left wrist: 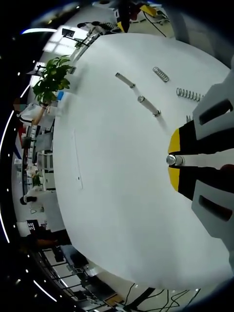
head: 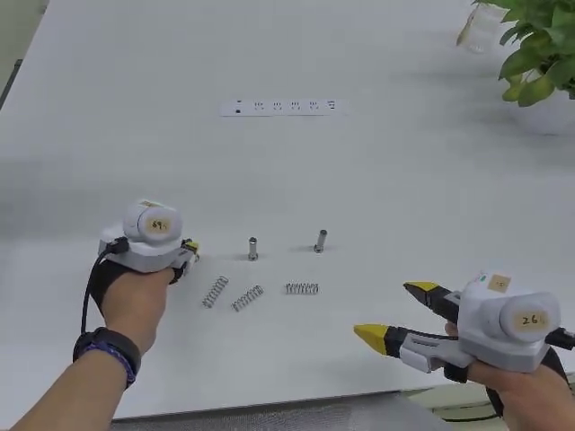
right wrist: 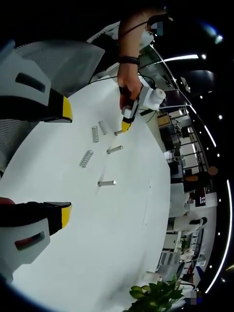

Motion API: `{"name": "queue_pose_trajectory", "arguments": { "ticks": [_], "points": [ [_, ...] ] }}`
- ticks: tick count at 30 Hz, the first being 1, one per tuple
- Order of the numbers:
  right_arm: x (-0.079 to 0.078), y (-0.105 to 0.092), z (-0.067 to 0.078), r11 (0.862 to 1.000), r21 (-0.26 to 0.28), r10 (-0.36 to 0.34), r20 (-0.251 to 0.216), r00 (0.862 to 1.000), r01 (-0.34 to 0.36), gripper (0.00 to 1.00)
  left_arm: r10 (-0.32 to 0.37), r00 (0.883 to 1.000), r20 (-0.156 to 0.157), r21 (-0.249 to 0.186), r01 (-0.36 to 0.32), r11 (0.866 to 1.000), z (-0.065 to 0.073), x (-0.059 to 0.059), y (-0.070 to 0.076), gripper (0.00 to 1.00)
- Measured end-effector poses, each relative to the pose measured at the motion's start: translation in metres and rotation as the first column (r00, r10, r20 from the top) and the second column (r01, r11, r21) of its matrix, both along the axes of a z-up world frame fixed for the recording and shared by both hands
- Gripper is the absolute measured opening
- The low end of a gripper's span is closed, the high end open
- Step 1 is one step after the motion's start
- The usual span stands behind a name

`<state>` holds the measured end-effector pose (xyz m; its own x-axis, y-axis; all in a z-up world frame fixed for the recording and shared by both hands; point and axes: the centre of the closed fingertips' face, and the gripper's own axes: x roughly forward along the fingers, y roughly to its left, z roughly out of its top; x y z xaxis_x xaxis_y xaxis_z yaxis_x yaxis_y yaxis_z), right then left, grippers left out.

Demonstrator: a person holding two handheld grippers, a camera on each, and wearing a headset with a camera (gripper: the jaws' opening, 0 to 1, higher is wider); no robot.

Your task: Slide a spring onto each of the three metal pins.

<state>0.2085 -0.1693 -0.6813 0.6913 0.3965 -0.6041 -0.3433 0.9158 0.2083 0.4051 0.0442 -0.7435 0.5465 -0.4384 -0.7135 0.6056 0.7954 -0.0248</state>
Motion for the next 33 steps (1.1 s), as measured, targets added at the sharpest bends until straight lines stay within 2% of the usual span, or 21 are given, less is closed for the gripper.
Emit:
{"name": "queue_pose_trajectory", "arguments": {
  "ticks": [8, 22, 33],
  "points": [
    [0.001, -0.002, 0.0, 1.0, 0.0, -0.003, 0.001, 1.0, 0.003, 0.65, 0.004, 1.0, -0.017, -0.005, -0.004, 1.0, -0.004, -0.001, 0.001, 0.02],
    [0.004, 0.0, 0.0, 1.0, 0.003, 0.001, 0.003, 1.0, -0.001, 0.65, 0.002, 0.999, -0.052, -0.013, -0.003, 1.0, -0.008, -0.01, 0.001, 0.16],
    [0.004, 0.001, 0.0, 1.0, 0.001, 0.005, 0.004, 1.0, -0.005, 0.65, 0.003, 0.998, -0.064, -0.035, -0.005, 0.999, -0.003, -0.019, 0.008, 0.24]
  ]
}}
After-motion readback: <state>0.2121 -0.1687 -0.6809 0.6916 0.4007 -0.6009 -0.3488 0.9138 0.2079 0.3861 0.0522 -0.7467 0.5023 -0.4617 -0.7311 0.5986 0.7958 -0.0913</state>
